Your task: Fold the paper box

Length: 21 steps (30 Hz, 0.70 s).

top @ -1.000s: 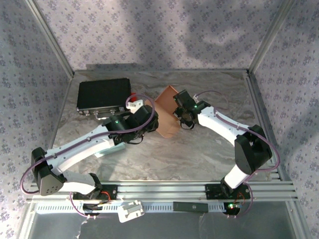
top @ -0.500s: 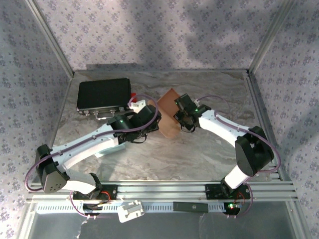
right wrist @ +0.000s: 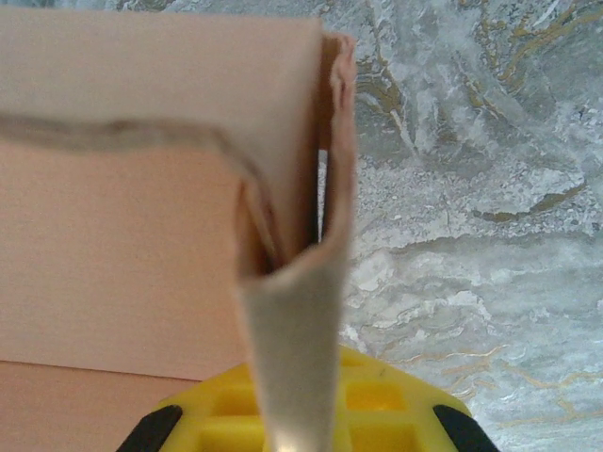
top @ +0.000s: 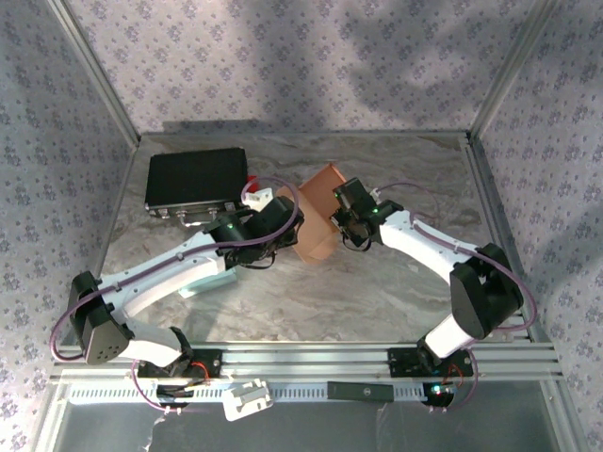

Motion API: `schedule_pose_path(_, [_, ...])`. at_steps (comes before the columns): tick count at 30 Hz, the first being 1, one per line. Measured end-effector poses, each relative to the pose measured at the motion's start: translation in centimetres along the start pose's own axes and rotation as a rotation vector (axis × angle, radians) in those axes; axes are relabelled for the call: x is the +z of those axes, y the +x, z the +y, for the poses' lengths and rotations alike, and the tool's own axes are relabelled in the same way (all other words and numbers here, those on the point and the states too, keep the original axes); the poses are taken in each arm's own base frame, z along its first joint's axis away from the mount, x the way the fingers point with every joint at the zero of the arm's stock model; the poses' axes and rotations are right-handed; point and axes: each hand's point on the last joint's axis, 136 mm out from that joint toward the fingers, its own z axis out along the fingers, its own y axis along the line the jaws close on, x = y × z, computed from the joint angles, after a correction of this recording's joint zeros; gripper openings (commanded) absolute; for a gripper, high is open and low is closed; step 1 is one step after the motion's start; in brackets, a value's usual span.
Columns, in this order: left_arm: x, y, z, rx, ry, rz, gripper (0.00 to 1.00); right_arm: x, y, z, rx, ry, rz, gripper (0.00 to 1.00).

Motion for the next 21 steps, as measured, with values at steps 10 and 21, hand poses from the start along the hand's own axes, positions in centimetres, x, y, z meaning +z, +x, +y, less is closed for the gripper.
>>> schedule_pose_path(10, [-0.6, -2.9, -0.7, 0.137, -0.050, 0.031, 0.00, -1.8, 0.4, 0.3, -0.041, -0.019, -0.010, 0.71])
schedule_pose_path(21, [-1.7, -6.3, -2.7, 0.592, -0.059, 0.208, 0.00, -11.4, -3.0, 1.6, -0.326, -0.319, -0.151, 0.70])
